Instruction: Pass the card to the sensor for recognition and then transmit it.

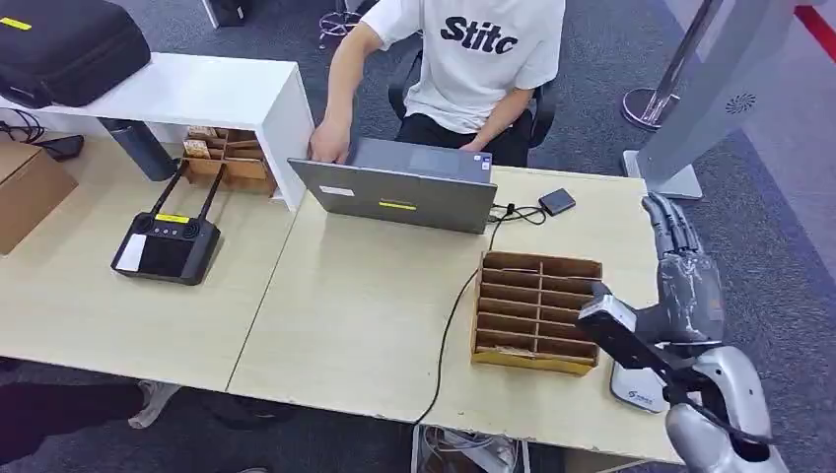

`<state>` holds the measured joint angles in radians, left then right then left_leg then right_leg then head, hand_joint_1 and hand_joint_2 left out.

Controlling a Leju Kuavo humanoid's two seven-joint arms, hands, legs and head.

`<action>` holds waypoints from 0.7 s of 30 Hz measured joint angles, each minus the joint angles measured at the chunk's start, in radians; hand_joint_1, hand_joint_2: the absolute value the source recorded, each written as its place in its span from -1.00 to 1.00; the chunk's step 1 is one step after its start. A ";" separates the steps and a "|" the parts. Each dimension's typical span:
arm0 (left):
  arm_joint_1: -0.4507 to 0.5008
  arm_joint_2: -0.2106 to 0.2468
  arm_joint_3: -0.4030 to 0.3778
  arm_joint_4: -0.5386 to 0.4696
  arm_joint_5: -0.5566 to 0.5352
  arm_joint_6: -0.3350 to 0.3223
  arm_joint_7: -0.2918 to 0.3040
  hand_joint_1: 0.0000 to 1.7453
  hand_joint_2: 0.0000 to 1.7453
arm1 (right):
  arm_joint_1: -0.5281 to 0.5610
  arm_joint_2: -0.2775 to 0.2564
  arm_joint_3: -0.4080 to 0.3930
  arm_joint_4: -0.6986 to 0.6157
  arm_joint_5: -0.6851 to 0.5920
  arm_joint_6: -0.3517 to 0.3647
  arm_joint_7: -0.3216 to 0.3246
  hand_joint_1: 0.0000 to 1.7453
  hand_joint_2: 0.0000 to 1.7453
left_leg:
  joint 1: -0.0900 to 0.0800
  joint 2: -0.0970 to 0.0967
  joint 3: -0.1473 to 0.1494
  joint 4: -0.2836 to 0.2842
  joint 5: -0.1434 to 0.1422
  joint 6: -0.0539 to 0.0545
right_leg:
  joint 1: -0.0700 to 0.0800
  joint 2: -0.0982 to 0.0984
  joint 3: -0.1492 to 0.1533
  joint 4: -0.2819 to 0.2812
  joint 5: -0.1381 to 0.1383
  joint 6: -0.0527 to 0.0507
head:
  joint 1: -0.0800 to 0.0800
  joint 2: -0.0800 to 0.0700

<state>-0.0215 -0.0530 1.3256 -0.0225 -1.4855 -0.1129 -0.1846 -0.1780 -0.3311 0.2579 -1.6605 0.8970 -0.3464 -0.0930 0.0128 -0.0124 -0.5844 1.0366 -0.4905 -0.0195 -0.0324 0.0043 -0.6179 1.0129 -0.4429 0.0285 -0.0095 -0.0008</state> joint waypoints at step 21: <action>-0.006 0.001 0.000 0.000 -0.001 0.003 0.007 -1.00 1.00 | -0.051 0.011 0.130 0.166 0.099 -0.005 0.072 -1.00 1.00 | 0.000 -0.001 0.000 0.000 0.000 0.000 | 0.000 -0.001 0.000 0.000 0.000 0.000 | 0.000 0.000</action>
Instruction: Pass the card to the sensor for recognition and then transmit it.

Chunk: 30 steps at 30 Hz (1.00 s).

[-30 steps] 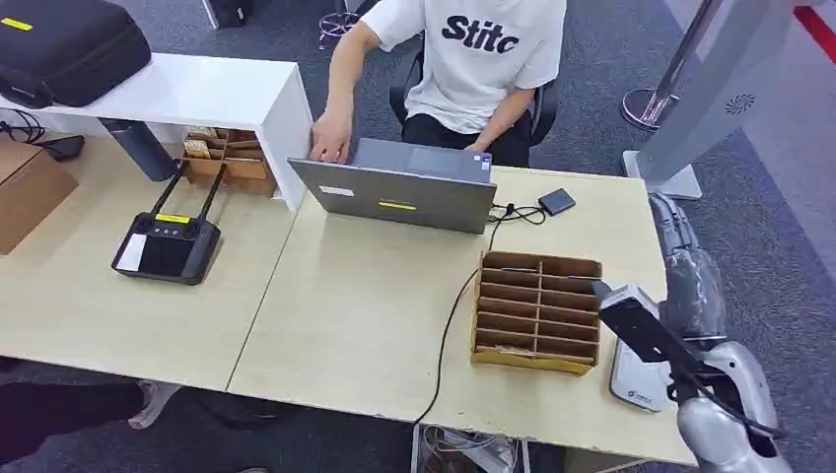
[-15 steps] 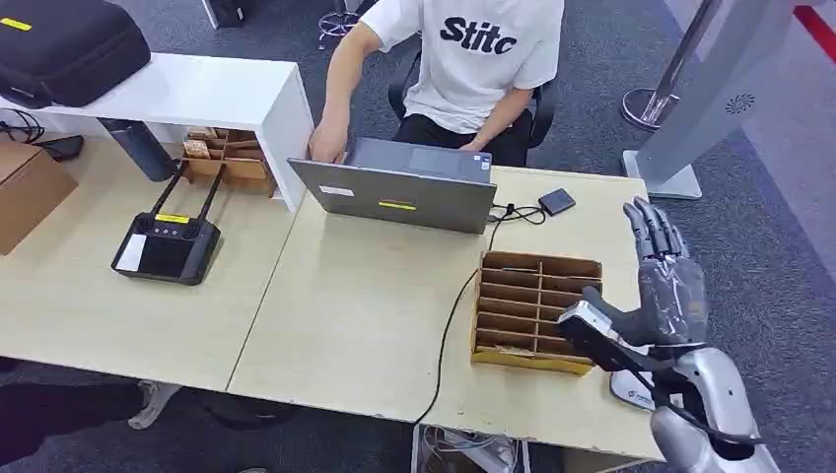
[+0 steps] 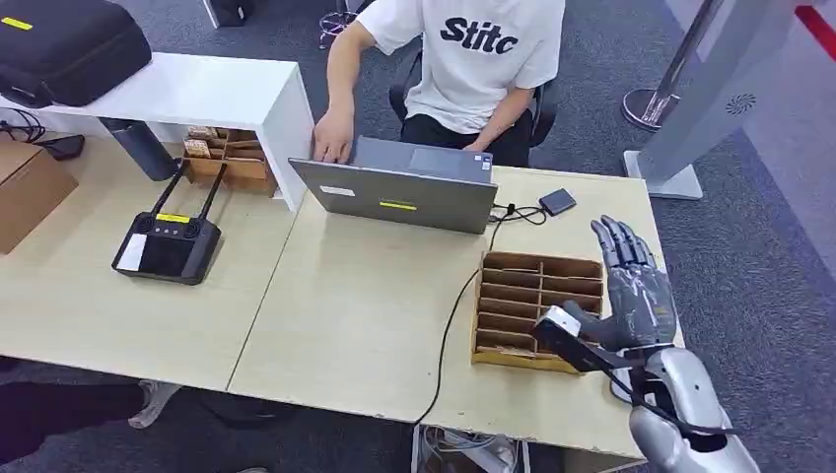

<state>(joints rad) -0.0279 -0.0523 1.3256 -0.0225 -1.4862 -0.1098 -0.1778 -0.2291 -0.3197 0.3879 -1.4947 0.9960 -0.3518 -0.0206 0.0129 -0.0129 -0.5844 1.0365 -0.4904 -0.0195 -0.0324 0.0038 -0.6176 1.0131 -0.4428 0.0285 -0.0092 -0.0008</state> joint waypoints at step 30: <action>-0.013 0.000 -0.002 0.000 -0.003 -0.010 -0.005 -1.00 1.00 | -0.103 0.068 0.026 0.245 -0.078 0.031 0.011 -1.00 1.00 | 0.000 0.000 0.000 0.000 0.000 0.000 | 0.000 0.000 0.000 0.000 0.000 0.000 | 0.000 0.000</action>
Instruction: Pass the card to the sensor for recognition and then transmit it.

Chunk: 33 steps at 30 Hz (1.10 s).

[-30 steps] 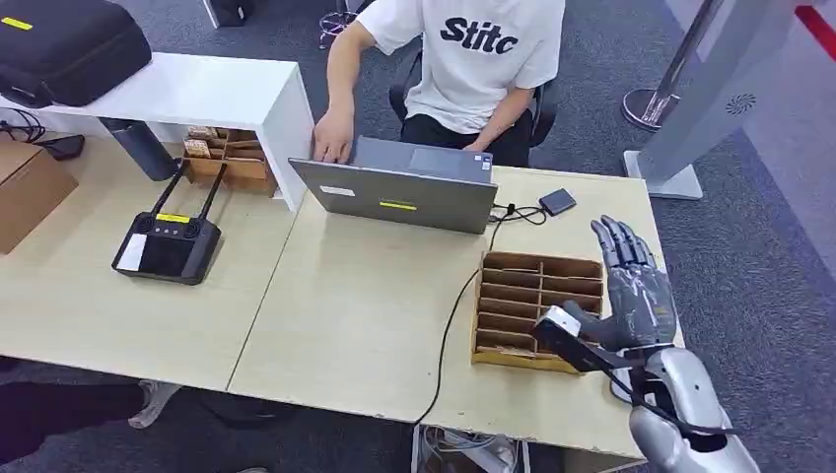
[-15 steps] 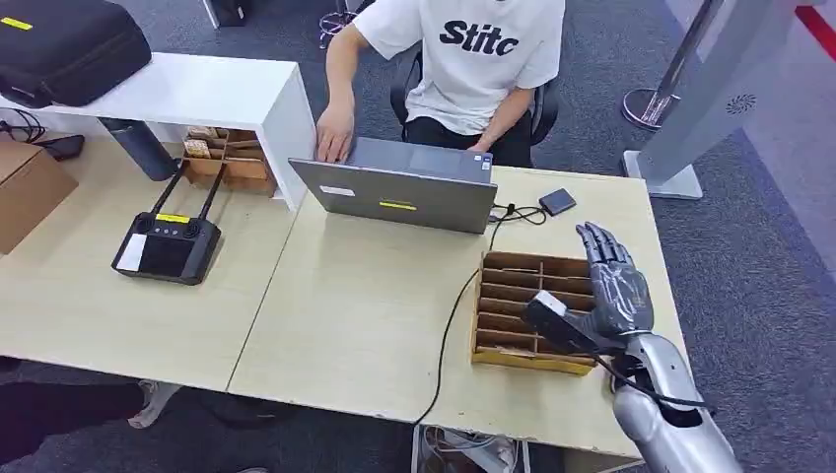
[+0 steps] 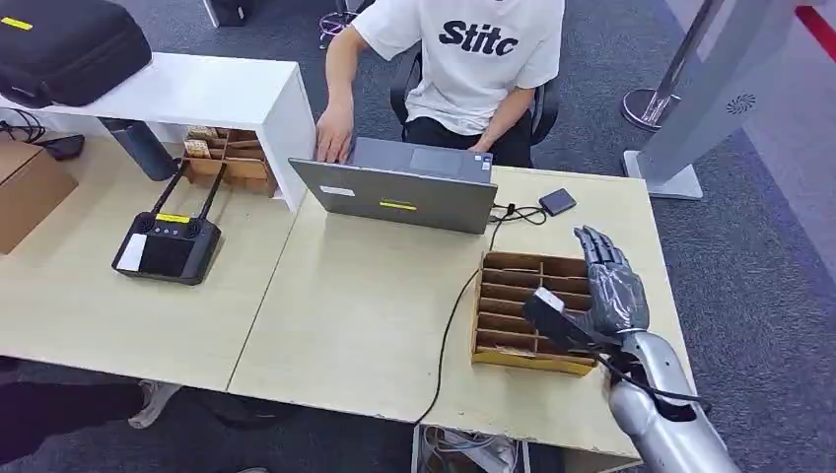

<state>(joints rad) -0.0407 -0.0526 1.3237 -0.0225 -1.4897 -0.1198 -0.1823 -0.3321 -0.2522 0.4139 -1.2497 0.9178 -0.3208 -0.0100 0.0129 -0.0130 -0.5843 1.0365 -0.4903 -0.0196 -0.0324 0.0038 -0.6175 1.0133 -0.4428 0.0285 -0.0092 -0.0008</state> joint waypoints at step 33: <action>0.001 0.000 0.000 0.000 -0.002 0.016 0.000 -1.00 1.00 | 0.022 -0.002 -0.081 0.020 0.097 -0.059 0.035 -1.00 1.00 | 0.000 0.001 0.001 0.000 0.000 0.000 | 0.000 0.000 0.000 0.000 0.000 0.000 | 0.000 0.000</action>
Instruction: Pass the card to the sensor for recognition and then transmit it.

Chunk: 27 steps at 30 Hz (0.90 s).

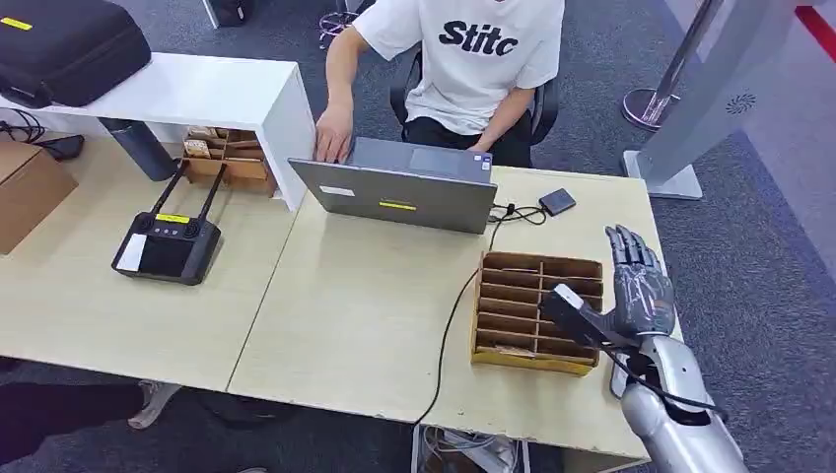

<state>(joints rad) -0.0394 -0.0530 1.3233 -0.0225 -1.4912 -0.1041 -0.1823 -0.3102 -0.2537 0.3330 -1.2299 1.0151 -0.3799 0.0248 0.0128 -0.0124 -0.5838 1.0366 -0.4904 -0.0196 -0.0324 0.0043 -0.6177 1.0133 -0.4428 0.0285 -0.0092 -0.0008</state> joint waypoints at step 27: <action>0.000 0.000 -0.001 0.000 -0.001 0.002 0.000 -1.00 1.00 | 0.004 0.000 -0.001 -0.001 0.000 0.003 -0.013 1.00 1.00 | 0.000 0.000 0.000 0.000 0.000 0.000 | 0.000 0.000 0.000 0.000 0.000 0.000 | 0.000 0.000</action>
<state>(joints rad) -0.0392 -0.0530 1.3226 -0.0225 -1.4919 -0.1022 -0.1827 -0.3067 -0.2533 0.3323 -1.2310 1.0151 -0.3773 0.0114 0.0128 -0.0126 -0.5838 1.0366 -0.4903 -0.0196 -0.0324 0.0042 -0.6175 1.0133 -0.4428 0.0285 -0.0092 -0.0008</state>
